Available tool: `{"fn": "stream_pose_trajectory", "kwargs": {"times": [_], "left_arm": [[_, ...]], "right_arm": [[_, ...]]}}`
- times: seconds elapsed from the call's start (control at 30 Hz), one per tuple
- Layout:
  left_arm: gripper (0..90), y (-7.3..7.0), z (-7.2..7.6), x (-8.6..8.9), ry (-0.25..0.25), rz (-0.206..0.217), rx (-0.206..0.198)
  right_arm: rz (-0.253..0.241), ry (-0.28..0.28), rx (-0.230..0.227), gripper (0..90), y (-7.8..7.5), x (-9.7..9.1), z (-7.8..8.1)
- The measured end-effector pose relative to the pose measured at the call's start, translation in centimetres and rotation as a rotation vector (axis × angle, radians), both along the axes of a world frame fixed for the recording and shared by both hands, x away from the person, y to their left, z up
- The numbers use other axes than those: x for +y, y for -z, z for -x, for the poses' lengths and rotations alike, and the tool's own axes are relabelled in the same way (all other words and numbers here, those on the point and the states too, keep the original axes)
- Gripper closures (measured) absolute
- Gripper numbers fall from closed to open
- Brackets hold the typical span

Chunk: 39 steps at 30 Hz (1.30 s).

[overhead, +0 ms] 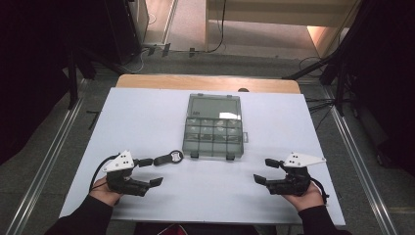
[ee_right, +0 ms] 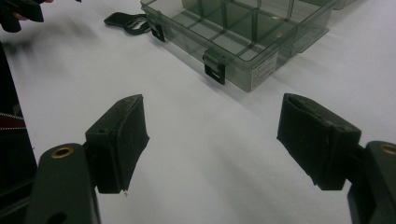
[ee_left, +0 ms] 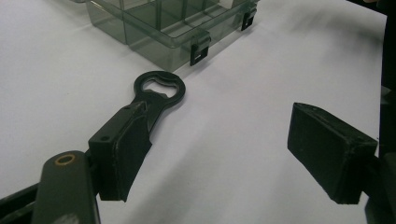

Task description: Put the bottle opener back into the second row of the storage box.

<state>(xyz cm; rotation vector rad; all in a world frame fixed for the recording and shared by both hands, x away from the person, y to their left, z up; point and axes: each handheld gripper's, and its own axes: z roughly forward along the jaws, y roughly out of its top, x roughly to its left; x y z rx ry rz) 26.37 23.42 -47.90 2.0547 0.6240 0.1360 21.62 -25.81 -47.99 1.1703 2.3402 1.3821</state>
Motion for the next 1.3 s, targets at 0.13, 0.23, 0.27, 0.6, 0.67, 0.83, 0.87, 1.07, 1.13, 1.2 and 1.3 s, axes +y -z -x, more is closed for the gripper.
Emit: {"fn": "stream_pose_trajectory", "kwargs": {"times": [0.13,0.23,0.27,0.6,0.67,0.83,0.87,1.07,1.13,1.2,1.3], "left_arm": [[21.1,-0.01,0.00,0.06,-0.002,0.002,-0.002],[21.1,-0.03,0.01,0.08,-0.003,0.004,-0.002],[21.1,-0.03,0.01,0.09,-0.002,0.005,0.000],[21.1,-0.09,0.01,0.16,0.001,0.007,-0.002],[21.1,-0.08,0.03,0.20,-0.003,0.010,-0.002],[21.1,-0.11,0.05,0.21,-0.001,0.008,-0.003],[21.1,-0.11,0.05,0.21,-0.001,0.008,-0.003],[21.1,-0.12,0.06,0.22,-0.001,0.008,-0.003],[21.1,-0.11,0.06,0.21,0.001,0.008,-0.003],[21.1,-0.12,0.06,0.21,0.001,0.008,-0.003],[21.1,-0.10,0.06,0.19,0.000,0.008,-0.003]], "right_arm": [[-0.004,-0.007,0.004,25.5,0.11,0.10,-0.09],[-0.011,-0.006,0.003,25.5,0.14,0.06,-0.12],[-0.019,-0.004,0.005,25.5,0.17,0.02,-0.12],[-0.020,0.003,0.013,25.4,0.38,0.01,-0.14],[-0.019,0.000,0.012,25.4,0.38,0.07,-0.21],[-0.016,0.005,0.014,25.4,0.45,0.19,-0.24],[-0.016,0.005,0.014,25.4,0.45,0.19,-0.24],[-0.020,0.002,0.016,25.4,0.49,0.19,-0.25],[-0.022,0.002,0.017,25.4,0.49,0.19,-0.25],[-0.023,0.000,0.017,25.4,0.49,0.20,-0.26],[-0.025,-0.001,0.016,25.4,0.53,0.22,-0.28]]}}
